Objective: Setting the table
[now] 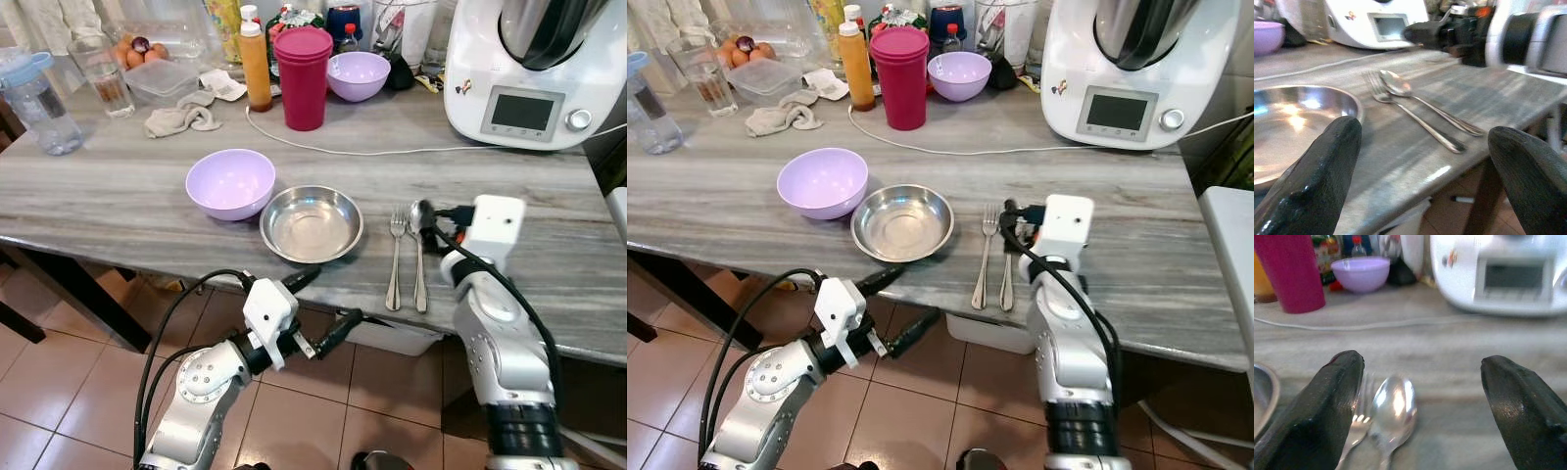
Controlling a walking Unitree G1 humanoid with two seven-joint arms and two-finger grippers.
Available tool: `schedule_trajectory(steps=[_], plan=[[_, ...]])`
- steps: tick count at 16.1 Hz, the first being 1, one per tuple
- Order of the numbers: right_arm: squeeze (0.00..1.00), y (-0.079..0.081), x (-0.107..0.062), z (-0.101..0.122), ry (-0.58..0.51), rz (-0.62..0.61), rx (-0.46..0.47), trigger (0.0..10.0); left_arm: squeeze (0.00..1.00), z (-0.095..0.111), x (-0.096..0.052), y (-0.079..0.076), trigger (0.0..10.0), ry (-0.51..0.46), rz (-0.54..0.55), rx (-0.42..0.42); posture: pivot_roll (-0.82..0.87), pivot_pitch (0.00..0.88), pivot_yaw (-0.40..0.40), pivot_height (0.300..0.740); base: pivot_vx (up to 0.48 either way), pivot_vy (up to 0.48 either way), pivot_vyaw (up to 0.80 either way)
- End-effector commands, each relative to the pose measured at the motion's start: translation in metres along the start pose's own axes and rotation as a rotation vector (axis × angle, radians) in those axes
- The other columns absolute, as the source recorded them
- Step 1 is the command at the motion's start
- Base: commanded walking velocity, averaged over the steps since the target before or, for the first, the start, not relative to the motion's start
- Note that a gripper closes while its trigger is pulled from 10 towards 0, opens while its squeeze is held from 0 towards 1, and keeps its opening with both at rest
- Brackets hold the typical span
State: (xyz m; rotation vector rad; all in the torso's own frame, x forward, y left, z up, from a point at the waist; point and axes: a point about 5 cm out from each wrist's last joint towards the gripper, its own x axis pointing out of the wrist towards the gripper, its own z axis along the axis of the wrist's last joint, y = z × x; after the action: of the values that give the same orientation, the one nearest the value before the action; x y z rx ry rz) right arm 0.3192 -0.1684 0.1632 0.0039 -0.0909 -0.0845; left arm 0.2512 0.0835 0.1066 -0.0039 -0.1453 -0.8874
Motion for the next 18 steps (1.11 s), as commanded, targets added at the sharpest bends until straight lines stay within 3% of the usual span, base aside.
schedule_trajectory(steps=[1, 3, 5, 6, 9, 10, 11, 13, 15, 18], plan=[[1.0, -0.005, -0.004, 0.006, -0.039, -0.018, -0.046, 10.0, 0.0, -0.001, -0.002, 0.004, 10.0, 0.006, 0.052, 0.021, -0.25, 0.111, 0.005, 0.74, 0.0, 0.0, 0.0], [1.0, -0.016, -0.012, 0.005, -0.055, -0.034, -0.101, 10.0, 0.0, -0.007, -0.004, 0.012, 10.0, 0.025, 0.175, 0.04, -0.25, 0.108, 0.003, 0.74, 0.0, 0.0, 0.0], [1.0, -0.024, -0.02, 0.003, -0.055, -0.047, -0.115, 10.0, 0.0, -0.014, -0.007, 0.021, 10.0, 0.068, 0.308, 0.051, -0.25, 0.105, 0.009, 0.74, 0.0, 0.0, 0.0], [1.0, -0.03, -0.025, 0.0, -0.055, -0.053, -0.121, 10.0, 0.0, -0.023, -0.013, 0.032, 10.0, 0.13, 0.431, 0.081, -0.25, 0.105, 0.014, 0.74, 0.0, 0.0, 0.0], [1.0, -0.037, -0.034, -0.002, -0.052, -0.069, -0.139, 10.0, 0.0, -0.026, -0.019, 0.047, 10.0, 0.155, 0.6, 0.085, -0.25, 0.099, 0.024, 0.74, 0.0, 0.0, 0.0], [0.93, -0.038, -0.039, -0.006, -0.029, -0.071, -0.139, 10.0, 0.0, -0.024, -0.02, 0.056, 10.0, 0.155, 0.673, 0.099, -0.25, 0.096, 0.034, 0.74, 0.0, 0.0, 0.0], [0.0, -0.038, -0.041, -0.009, -0.018, -0.071, -0.136, 10.0, 0.0, -0.022, -0.02, 0.06, 10.0, 0.158, 0.708, 0.108, -0.26, 0.095, 0.037, 0.74, 0.0, 0.0, -0.75], [0.0, -0.037, -0.042, -0.011, -0.011, -0.067, -0.135, 10.0, 0.0, -0.02, -0.018, 0.065, 10.0, 0.147, 0.741, 0.086, -0.26, 0.094, 0.04, 0.74, 0.0, 0.0, -0.76], [0.0, -0.035, -0.042, -0.01, -0.014, -0.057, -0.133, 10.0, 0.0, -0.019, -0.015, 0.067, 10.0, 0.154, 0.758, 0.115, -0.26, 0.093, 0.044, 0.74, 0.0, 0.0, -0.74], [0.0, -0.034, -0.039, -0.008, -0.028, -0.056, -0.139, 10.0, 0.0, -0.016, -0.009, 0.066, 10.0, 0.148, 0.759, 0.109, -0.26, 0.095, 0.046, 0.74, -0.085, 0.0, 0.0]])
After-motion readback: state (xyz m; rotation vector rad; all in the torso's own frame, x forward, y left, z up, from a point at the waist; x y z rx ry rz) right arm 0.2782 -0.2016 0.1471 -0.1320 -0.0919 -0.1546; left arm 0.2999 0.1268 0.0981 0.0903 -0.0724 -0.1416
